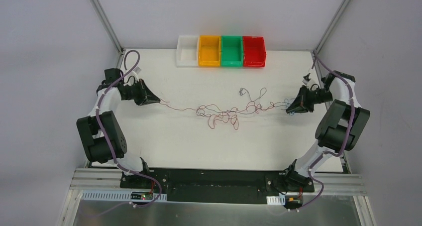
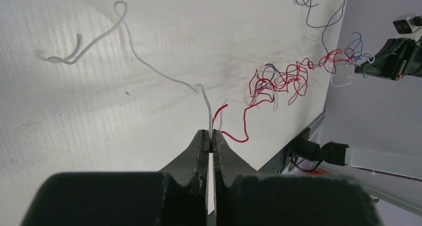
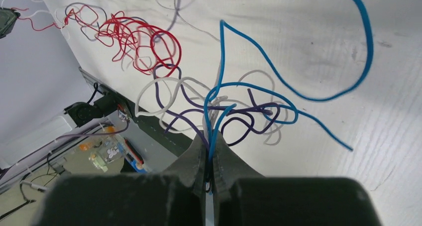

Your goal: Untangle the cables

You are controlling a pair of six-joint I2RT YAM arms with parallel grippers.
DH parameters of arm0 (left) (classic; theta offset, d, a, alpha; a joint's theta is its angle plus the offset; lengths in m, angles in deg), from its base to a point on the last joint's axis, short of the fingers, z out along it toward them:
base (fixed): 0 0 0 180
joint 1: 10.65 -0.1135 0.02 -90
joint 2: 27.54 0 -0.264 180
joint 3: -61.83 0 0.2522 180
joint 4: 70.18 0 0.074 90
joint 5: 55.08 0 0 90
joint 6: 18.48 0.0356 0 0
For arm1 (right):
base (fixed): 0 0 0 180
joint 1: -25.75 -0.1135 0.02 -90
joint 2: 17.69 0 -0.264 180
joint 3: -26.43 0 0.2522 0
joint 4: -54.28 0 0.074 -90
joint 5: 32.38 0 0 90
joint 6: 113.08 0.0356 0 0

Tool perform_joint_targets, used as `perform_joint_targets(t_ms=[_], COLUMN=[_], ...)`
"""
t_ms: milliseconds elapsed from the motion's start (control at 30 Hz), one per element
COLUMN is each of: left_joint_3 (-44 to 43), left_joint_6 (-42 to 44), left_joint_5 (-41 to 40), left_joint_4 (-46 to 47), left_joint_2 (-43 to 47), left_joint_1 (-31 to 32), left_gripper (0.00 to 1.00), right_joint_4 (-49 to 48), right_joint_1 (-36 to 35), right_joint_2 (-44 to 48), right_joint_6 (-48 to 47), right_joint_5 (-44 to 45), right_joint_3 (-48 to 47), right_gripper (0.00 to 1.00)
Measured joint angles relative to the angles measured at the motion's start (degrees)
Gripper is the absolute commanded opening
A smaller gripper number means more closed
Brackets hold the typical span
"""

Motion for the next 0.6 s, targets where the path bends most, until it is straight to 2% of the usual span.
perform_joint_targets(t_ms=[233, 367, 400, 467, 500, 533, 600], left_joint_3=[-1.51, -1.36, -1.2, -0.72, -0.66, -0.66, -0.7], left_joint_6=[4.15, 4.83, 5.25, 6.01, 6.73, 7.39, 8.7], left_joint_5=[1.75, 3.69, 3.98, 3.98, 4.0, 4.04, 4.0], left_joint_4=[-3.74, -4.37, -4.35, -4.48, -4.72, -5.01, -6.03], left_joint_2=[-0.2, -0.26, -0.15, 0.24, 0.37, 0.39, 0.37], left_joint_1=[0.0, 4.11, 5.88, 8.98, 10.14, 10.51, 9.84], left_gripper=[0.0, 0.0, 0.0, 0.51, 0.77, 0.96, 0.99], right_joint_4=[1.07, 1.05, 1.07, 1.07, 1.31, 1.6, 2.45], right_joint_1=[-6.32, -15.13, -17.73, -22.03, -23.23, -23.5, -22.08], right_joint_2=[-2.54, -2.49, -2.49, -2.47, -2.47, -2.47, -2.8], right_joint_6=[0.66, 2.45, 2.8, 3.41, 3.52, 3.52, 2.56], right_joint_5=[-4.07, -8.81, -10.1, -12.76, -13.68, -13.99, -13.35], right_joint_3=[-0.37, -0.61, -0.92, -1.66, -1.9, -1.99, -2.12], right_gripper=[0.0, 0.0, 0.08, 0.43, 0.54, 0.6, 0.64])
